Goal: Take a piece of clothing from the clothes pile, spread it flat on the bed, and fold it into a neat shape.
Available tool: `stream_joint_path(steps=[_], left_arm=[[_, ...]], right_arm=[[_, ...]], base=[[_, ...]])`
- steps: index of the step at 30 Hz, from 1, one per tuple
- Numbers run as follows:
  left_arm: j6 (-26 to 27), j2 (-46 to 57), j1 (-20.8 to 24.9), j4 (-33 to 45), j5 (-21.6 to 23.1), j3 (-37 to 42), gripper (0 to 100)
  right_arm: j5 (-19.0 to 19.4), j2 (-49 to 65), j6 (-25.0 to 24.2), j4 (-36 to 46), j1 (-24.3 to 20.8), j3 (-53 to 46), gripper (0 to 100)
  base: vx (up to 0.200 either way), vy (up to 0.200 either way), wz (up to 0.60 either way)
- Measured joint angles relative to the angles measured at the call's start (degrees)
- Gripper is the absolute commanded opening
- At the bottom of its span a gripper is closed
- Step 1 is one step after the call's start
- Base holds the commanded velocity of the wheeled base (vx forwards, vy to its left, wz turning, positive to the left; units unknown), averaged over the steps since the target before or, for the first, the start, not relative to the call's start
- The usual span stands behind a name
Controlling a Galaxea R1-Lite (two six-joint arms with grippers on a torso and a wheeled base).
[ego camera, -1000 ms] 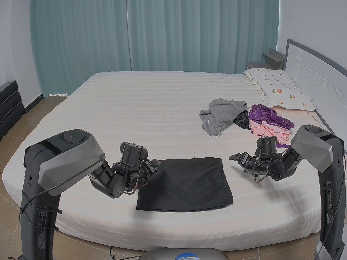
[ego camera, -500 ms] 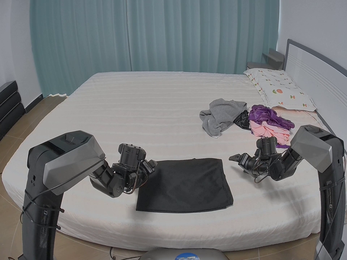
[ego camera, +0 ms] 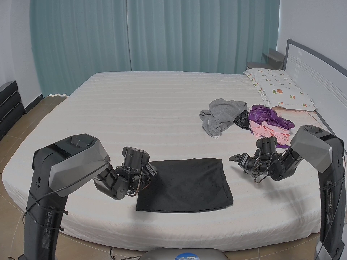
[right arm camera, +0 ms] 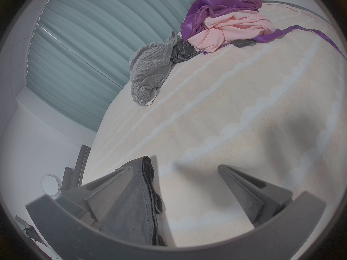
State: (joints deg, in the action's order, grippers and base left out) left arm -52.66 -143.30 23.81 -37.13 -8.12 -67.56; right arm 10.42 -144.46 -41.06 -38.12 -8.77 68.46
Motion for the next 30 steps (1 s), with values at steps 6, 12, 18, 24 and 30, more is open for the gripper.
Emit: stream_joint_path(steps=[6, 12, 18, 24, 30], left_arm=[[0.0, -0.09, -0.06, -0.17, -0.59, -0.07, 0], [-0.02, -0.13, -0.06, -0.26, -1.24, 0.15, 0], [0.0, -0.13, -0.05, -0.22, -2.69, 0.67, 0], [-0.02, -0.11, 0.0, -0.2, -3.05, 0.69, 0], [-0.05, 0.0, 0.0, -0.3, -3.64, 0.63, 0]], right_arm=[[0.0, 0.05, 0.01, 0.2, 0.09, -0.07, 100], [0.0, 0.05, 0.01, 0.2, 0.17, -0.09, 100], [0.0, 0.06, 0.01, 0.2, 0.17, -0.09, 100], [-0.06, 0.27, 0.04, 0.2, 0.33, -0.09, 100], [-0.06, 0.28, 0.11, 0.18, 0.34, -0.11, 100]], base=[[0.0, 0.0, 0.0], [0.0, 0.0, 0.0], [0.0, 0.0, 0.0], [0.0, 0.0, 0.0], [0.0, 0.0, 0.0]])
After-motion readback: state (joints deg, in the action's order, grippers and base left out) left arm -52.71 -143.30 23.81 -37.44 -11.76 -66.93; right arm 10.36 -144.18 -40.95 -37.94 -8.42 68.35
